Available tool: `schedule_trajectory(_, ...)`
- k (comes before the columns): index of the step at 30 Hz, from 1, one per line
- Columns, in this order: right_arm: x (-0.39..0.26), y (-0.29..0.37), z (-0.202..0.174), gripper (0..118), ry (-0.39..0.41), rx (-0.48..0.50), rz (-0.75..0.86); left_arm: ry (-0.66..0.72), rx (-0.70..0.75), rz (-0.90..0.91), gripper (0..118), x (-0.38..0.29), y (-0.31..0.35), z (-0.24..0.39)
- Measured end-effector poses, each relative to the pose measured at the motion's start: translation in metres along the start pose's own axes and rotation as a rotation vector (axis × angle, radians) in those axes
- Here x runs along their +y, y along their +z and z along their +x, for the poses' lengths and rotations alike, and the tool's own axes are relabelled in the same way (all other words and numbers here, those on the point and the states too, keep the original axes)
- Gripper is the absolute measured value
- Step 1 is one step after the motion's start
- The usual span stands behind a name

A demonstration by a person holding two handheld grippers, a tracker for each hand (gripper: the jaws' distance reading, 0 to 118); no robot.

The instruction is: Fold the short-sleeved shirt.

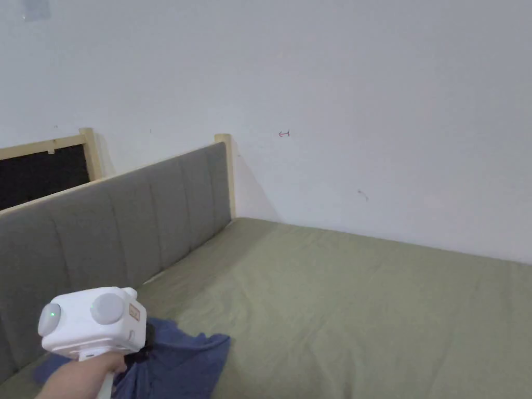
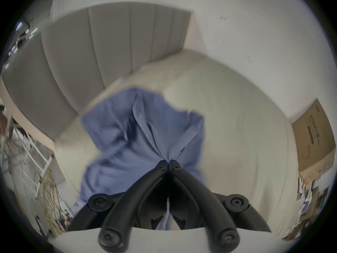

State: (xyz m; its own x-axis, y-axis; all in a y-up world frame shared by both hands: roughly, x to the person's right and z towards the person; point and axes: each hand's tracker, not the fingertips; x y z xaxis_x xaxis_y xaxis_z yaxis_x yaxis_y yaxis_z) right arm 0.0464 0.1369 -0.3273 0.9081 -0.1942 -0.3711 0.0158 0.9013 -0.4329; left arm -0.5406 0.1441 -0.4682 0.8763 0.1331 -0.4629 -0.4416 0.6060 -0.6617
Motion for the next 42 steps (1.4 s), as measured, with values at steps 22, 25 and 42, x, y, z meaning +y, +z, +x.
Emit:
schedule_trajectory(22,0.018,0.143,0.08,0,-0.087,-0.196,0.276,-0.66,-0.644,0.28,0,-0.015,0.335,0.338)
schedule_trajectory(25,0.011,0.157,0.101,0,-0.109,-0.258,0.284,-0.719,-0.72,0.146,0,-0.061,0.274,0.401)
schedule_trajectory(42,-0.051,0.152,0.166,0,-0.218,-0.391,0.092,-0.692,-0.614,-0.328,112,-0.273,0.005,0.51)
